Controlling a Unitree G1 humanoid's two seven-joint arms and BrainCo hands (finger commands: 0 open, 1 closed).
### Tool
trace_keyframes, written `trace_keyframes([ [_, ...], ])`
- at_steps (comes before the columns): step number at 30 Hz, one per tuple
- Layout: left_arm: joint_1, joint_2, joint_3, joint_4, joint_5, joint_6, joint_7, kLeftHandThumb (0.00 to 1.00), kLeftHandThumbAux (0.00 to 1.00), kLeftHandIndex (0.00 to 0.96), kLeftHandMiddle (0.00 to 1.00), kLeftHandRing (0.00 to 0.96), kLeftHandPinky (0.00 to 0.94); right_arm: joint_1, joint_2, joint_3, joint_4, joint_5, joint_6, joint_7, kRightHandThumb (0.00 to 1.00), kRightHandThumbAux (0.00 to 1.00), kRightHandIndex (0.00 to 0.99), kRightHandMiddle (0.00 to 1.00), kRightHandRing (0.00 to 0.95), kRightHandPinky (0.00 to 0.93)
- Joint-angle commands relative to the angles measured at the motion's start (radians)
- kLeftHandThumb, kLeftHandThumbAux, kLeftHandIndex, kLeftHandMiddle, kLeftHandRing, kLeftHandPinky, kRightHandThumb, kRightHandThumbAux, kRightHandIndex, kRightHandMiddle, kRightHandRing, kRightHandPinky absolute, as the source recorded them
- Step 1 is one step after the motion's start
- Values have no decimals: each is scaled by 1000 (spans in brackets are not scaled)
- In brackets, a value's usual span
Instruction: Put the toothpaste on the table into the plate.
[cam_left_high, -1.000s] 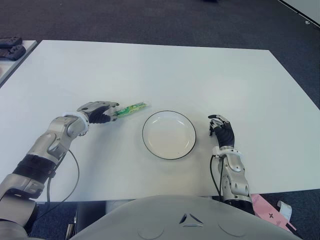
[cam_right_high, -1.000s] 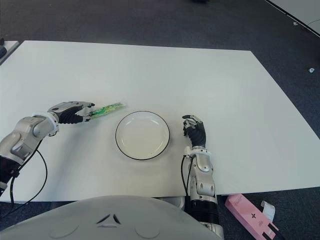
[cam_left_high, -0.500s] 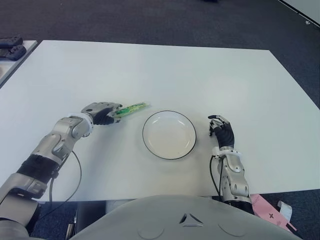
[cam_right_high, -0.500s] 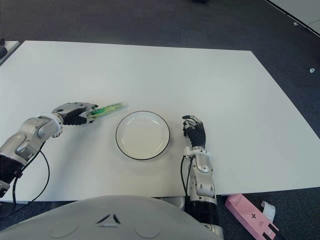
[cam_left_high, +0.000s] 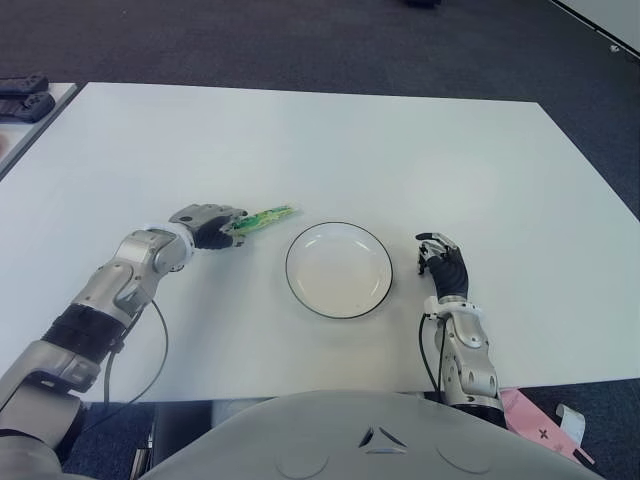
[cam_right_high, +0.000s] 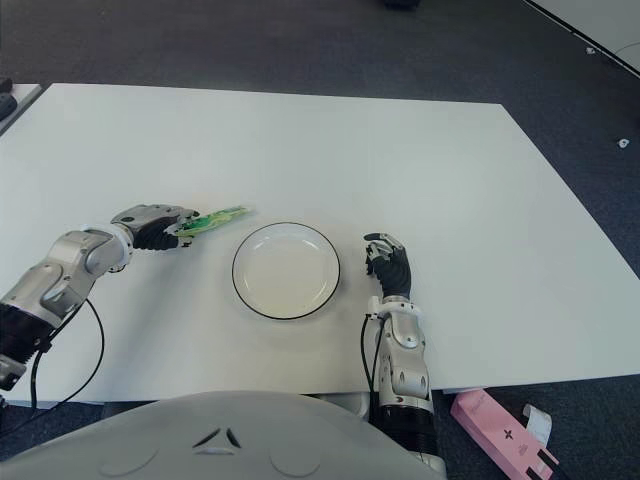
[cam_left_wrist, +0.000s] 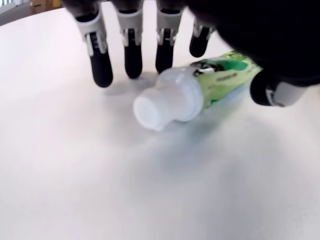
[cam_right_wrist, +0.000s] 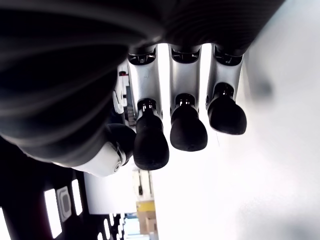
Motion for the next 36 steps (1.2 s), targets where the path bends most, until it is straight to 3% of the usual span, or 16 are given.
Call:
trace_keyframes([
  [1, 33, -26, -82, -4, 17, -12, -103, 414, 271, 7, 173, 206, 281, 34, 7, 5, 22, -3, 26, -3, 700, 727, 437, 794, 787, 782],
  [16, 37, -42, -133, -32, 71, -15, -115, 381, 276, 19, 238, 287, 399, 55, 18, 8, 0, 7, 31, -1, 699, 727, 438, 791, 784, 789],
  [25, 53, -61, -158, -27, 116, -12, -83, 377, 263, 29, 253, 292, 367, 69, 18, 9, -7, 3, 25, 3, 699, 727, 438, 790, 781, 778],
  [36, 69, -91, -196, 29, 214, 6, 6, 317, 237, 31, 202, 188, 203, 73, 18, 2, 7, 0, 2, -1, 699, 726, 438, 791, 780, 770],
])
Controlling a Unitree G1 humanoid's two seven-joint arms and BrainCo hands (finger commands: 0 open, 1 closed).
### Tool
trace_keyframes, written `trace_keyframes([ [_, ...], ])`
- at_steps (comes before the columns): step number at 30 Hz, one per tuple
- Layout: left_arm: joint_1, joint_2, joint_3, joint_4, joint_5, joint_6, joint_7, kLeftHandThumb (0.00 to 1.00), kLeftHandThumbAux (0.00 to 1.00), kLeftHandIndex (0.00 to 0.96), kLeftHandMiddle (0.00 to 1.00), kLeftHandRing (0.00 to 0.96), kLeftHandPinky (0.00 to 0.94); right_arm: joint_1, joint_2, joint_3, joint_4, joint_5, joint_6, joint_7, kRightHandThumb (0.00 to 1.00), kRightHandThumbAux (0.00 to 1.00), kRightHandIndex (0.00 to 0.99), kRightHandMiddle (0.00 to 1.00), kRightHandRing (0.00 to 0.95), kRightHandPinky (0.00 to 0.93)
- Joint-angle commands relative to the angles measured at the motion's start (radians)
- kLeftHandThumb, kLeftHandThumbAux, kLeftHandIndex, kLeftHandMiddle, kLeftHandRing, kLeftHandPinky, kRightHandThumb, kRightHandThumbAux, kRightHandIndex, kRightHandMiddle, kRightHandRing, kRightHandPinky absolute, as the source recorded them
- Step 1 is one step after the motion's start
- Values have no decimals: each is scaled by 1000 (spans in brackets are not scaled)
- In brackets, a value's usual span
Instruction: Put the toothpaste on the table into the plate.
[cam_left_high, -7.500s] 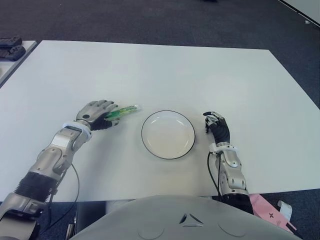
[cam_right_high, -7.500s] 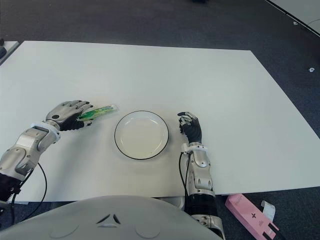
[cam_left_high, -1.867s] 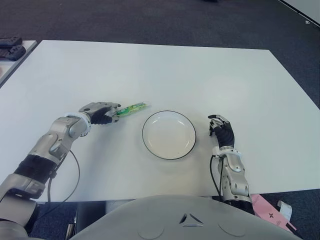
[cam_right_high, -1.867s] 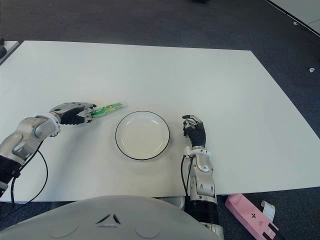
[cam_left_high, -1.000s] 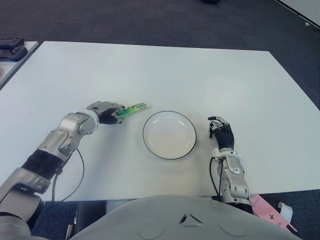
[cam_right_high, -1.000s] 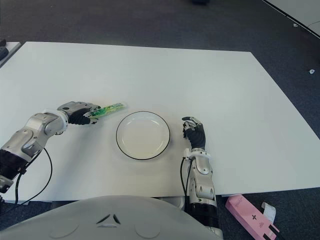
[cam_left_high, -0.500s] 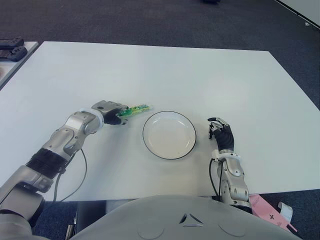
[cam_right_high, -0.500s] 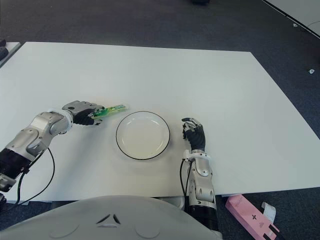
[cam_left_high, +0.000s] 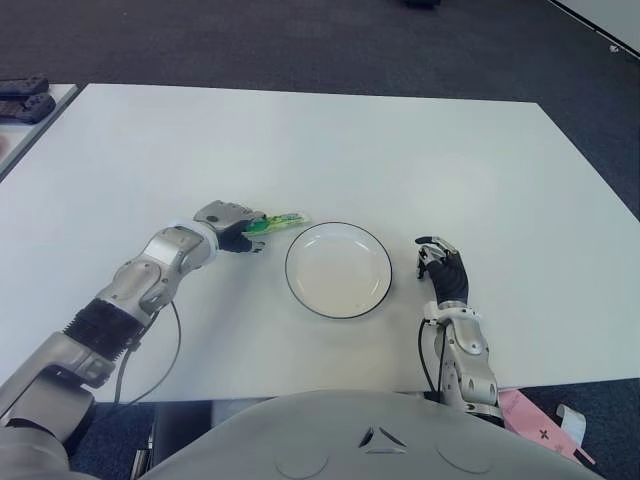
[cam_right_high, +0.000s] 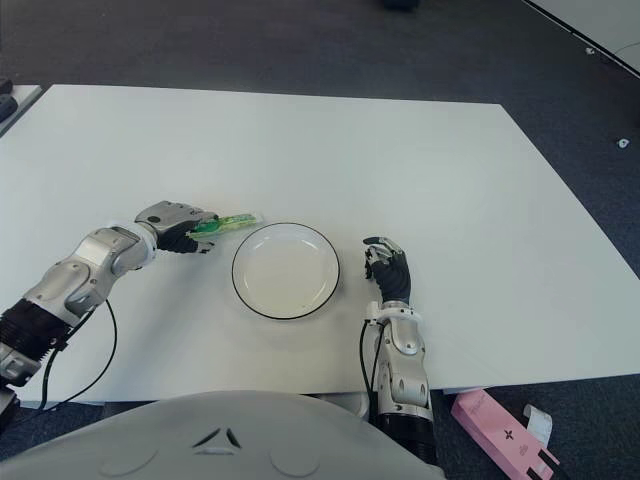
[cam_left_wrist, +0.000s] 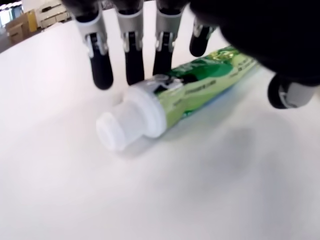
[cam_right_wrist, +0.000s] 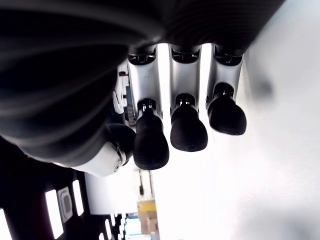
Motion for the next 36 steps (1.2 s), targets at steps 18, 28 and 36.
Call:
trace_keyframes([
  [18, 145, -100, -140, 121, 182, 112, 112, 332, 324, 128, 214, 153, 215, 36, 4, -10, 26, 0, 37, -16, 702, 727, 437, 791, 783, 779],
  [28, 164, -153, -135, 128, 193, 233, 89, 435, 388, 27, 146, 120, 177, 36, 3, -10, 29, -9, 27, -26, 703, 727, 438, 802, 793, 787],
  [36, 182, -188, -125, 130, 193, 293, 128, 612, 432, 48, 205, 223, 368, 35, 2, -8, 29, -11, 24, -29, 703, 727, 438, 803, 795, 793],
])
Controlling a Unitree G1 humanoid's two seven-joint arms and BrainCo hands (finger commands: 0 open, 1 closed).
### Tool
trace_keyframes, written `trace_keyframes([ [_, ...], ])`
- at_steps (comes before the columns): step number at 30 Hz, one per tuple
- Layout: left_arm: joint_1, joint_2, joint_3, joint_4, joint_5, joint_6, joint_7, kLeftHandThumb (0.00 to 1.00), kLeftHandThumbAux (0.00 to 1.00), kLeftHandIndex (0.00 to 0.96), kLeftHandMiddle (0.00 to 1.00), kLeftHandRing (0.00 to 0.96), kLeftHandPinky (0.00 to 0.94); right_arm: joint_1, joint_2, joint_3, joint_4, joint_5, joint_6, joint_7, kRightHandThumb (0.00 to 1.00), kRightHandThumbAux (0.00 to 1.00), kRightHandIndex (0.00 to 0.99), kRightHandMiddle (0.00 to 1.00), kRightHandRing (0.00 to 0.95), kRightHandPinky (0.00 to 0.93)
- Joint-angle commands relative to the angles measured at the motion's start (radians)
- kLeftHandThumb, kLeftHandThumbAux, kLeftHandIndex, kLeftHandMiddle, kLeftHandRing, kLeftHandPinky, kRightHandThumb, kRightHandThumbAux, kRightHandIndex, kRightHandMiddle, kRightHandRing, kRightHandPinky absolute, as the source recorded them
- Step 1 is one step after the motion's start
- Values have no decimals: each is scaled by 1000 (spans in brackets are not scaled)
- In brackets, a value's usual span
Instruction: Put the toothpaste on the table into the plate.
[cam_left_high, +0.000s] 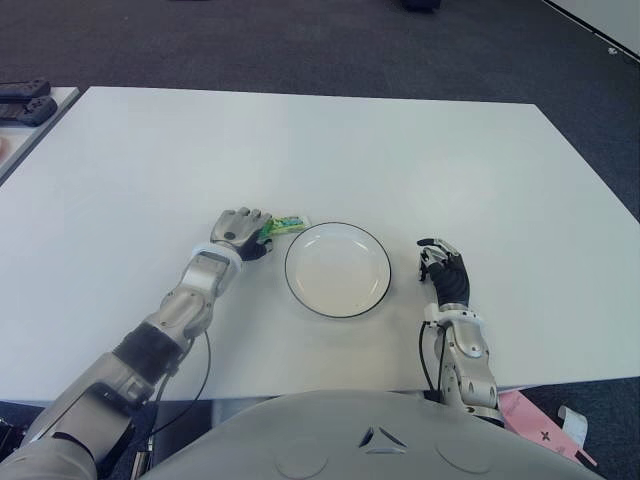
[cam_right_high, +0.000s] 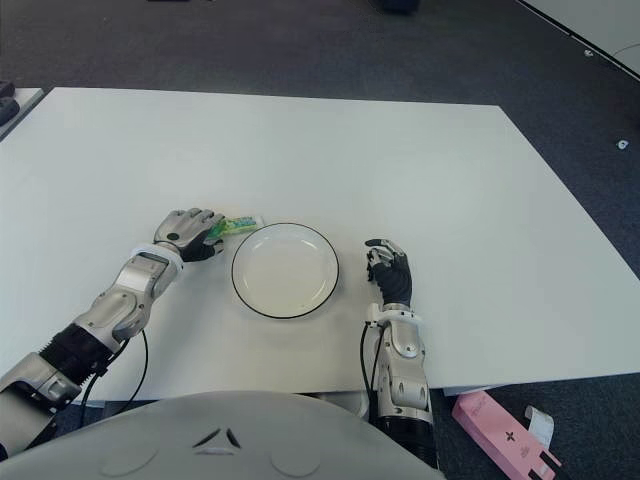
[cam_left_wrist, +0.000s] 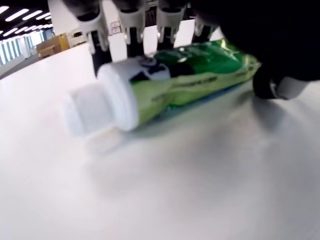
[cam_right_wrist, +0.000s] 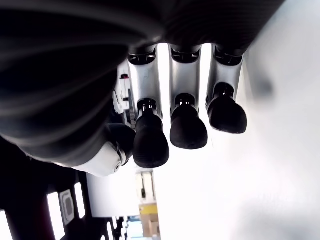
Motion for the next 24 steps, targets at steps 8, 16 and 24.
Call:
trace_keyframes([
  [8, 126, -60, -44, 122, 17, 78, 45, 765, 479, 261, 463, 546, 640, 14, 4, -7, 40, -7, 22, -14, 703, 727, 438, 808, 801, 798],
  [16, 60, -99, -34, 391, -35, -3, 227, 844, 656, 388, 533, 719, 778, 7, 4, -8, 52, -9, 13, -21, 703, 727, 438, 812, 806, 802],
  [24, 59, -100, -11, 443, -98, -75, 321, 850, 668, 398, 534, 792, 812, 1, 4, -12, 67, -4, -19, -18, 703, 727, 438, 820, 815, 821],
])
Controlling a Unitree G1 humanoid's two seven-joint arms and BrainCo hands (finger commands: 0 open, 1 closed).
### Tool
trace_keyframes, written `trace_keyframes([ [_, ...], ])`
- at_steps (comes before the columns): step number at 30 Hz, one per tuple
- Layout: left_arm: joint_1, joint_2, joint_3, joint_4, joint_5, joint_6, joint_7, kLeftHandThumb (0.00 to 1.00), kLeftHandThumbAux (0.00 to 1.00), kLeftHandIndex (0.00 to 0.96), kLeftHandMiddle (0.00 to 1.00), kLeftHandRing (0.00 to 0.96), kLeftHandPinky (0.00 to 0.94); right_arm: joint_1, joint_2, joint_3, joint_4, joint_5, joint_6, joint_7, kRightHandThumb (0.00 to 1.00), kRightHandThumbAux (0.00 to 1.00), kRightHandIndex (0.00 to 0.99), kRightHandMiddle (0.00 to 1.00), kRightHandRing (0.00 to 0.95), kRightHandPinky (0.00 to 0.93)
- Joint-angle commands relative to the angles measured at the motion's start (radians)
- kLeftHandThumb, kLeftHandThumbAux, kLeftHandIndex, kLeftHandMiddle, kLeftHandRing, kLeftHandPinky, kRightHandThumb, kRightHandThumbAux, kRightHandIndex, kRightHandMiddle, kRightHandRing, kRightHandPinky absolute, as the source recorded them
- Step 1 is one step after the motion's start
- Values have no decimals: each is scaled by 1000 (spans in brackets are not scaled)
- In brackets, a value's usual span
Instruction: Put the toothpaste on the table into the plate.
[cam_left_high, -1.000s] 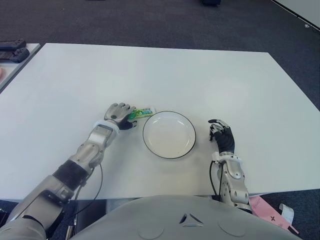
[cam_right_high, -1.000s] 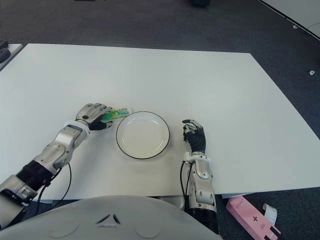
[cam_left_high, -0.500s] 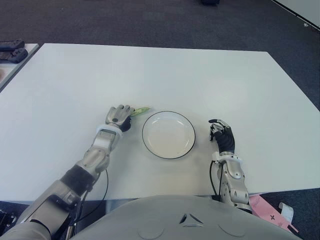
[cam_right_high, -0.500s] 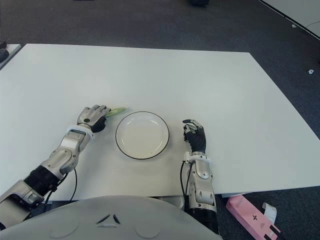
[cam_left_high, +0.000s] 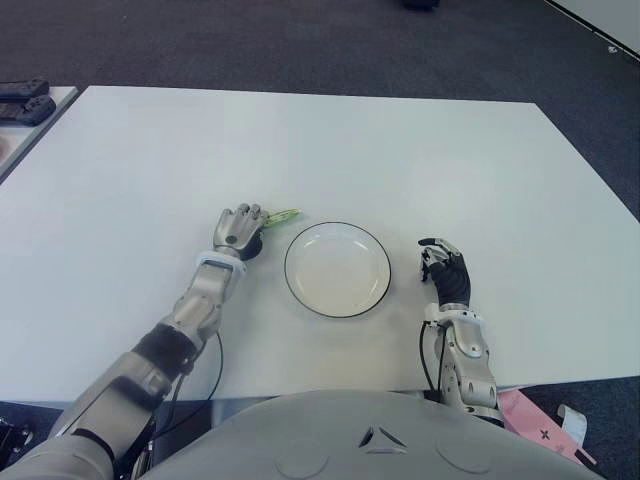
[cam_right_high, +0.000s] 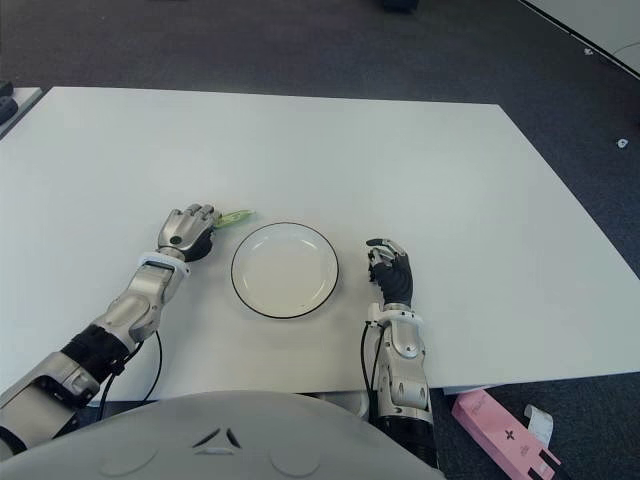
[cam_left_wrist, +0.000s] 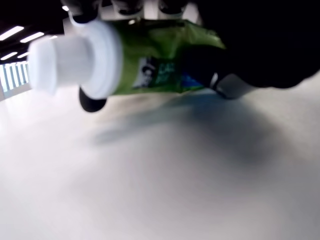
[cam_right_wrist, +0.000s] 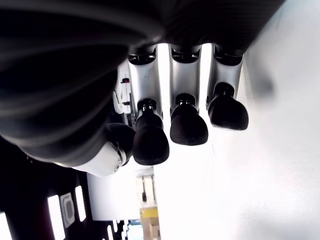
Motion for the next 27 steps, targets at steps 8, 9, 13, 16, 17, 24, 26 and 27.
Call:
trace_keyframes([
  [8, 67, -8, -22, 256, -139, -118, -7, 851, 670, 396, 533, 833, 828, -1, -2, -11, 69, -5, 25, -14, 704, 727, 438, 826, 820, 815],
  [9, 66, -7, -21, 259, -144, -124, -4, 851, 670, 396, 533, 835, 829, -1, -4, -11, 67, -5, 31, -13, 704, 727, 438, 825, 820, 813],
  [13, 63, -4, -16, 266, -157, -143, 5, 851, 670, 396, 534, 846, 837, -1, -8, -10, 61, -3, 45, -10, 704, 727, 438, 817, 810, 794],
  [16, 60, -3, -14, 271, -166, -149, 12, 851, 670, 395, 534, 851, 842, -3, -10, -10, 61, -1, 46, -9, 703, 727, 438, 810, 803, 790],
  [17, 60, -3, -10, 271, -171, -151, 15, 851, 670, 395, 535, 852, 843, -3, -10, -10, 61, 0, 45, -9, 703, 727, 438, 809, 802, 791],
  [24, 60, -6, 4, 279, -201, -163, 43, 851, 671, 394, 535, 854, 846, -7, -11, -10, 67, 1, 37, -9, 704, 727, 438, 810, 804, 806],
  [26, 59, -5, 14, 284, -215, -173, 61, 851, 671, 394, 536, 854, 845, -8, -10, -10, 70, 0, 34, -10, 704, 727, 438, 811, 805, 805],
  [27, 58, -5, 19, 287, -222, -178, 70, 851, 671, 394, 536, 854, 844, -9, -10, -10, 73, -1, 30, -11, 704, 727, 438, 811, 805, 804],
])
